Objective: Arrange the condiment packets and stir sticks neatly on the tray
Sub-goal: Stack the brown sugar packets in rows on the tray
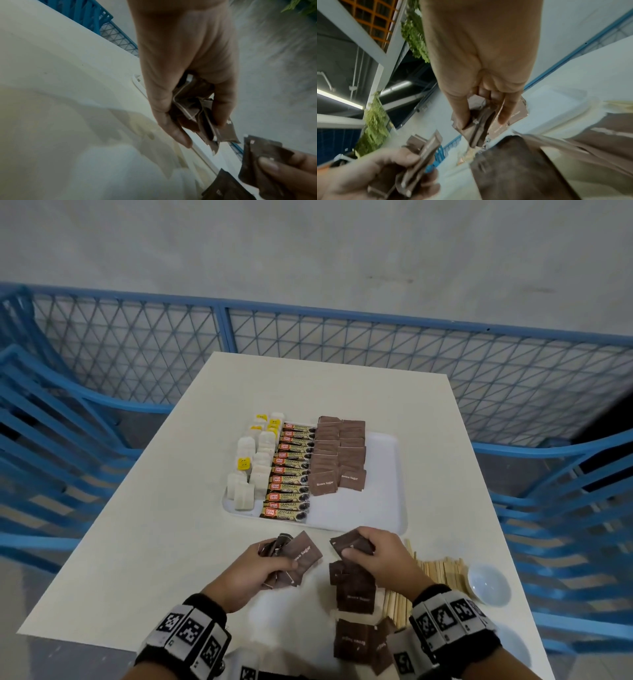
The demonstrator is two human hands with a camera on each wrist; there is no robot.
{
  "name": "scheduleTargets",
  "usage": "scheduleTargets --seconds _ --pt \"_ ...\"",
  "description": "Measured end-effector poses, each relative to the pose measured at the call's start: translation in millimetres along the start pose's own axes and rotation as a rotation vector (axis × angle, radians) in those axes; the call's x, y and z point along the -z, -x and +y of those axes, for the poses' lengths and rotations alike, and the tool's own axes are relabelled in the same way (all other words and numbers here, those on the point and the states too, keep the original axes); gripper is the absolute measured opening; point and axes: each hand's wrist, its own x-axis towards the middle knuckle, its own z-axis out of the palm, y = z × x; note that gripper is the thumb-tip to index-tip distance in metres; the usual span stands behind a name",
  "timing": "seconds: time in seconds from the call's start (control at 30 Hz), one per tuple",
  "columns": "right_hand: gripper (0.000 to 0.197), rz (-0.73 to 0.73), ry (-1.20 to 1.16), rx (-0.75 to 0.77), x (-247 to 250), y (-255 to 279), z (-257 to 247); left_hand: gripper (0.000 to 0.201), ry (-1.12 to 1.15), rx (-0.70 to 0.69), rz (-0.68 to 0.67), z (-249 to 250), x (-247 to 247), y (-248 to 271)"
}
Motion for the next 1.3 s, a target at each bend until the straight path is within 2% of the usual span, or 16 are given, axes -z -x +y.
scheduleTargets --seconds 0.07,0.17,0.27,0.33,0.4,0.47,0.57,0.73,0.83,0.93,1.0,1.07,1.13,1.2,1.3 --pt "0.009 0.02 -0.121 -0.009 3 -3 -8 0.034 0.065 0.007 0.023 1 0 -1" --pt "0.021 -0.039 -0.385 0.005 1 -6 -26 0.041 0.116 0.009 0.047 5 -2 -1" --pt "0.03 -0.114 -0.456 0.04 -8 -12 -36 0.038 0.115 -0.011 0.009 11 -8 2" --pt "0.032 -0.117 -0.313 0.066 -14 -18 -38 0.035 0.141 -0.026 -0.01 16 -11 4" --pt "0.036 -0.103 -0.124 0.085 -17 -21 -41 0.022 0.213 -0.032 0.003 19 -12 5" --pt "0.039 -0.118 -0.07 0.108 -21 -23 -46 0.017 0.312 -0.012 0.033 22 -11 6" --pt "0.044 -0.122 -0.045 0.16 -30 -25 -50 0.03 0.36 0.011 0.014 26 -11 7" --pt "0.06 -0.097 0.082 0.22 -35 -30 -53 0.026 0.384 0.077 -0.098 32 -6 11" --pt "0.065 -0.139 0.068 0.223 -31 -28 -49 0.04 0.338 0.111 -0.12 34 -5 10" --pt "0.054 -0.141 0.025 0.189 -18 -23 -38 0.05 0.279 0.111 -0.023 32 -1 7" --pt "0.045 -0.086 0.064 0.13 -2 -18 -22 0.057 0.35 0.111 0.014 29 6 4" --pt "0.038 -0.027 0.221 0.054 13 -13 1 0.049 0.463 0.1 0.032 29 13 5" --pt "0.035 -0.015 0.497 -0.02 23 -8 24 0.038 0.543 0.075 0.024 32 18 7" --pt "0.037 -0.066 0.741 -0.068 27 -3 42 0.035 0.591 0.042 0.022 34 22 7" --pt "0.044 -0.17 0.872 -0.052 30 -2 51 0.034 0.604 0.019 0.054 34 26 4"
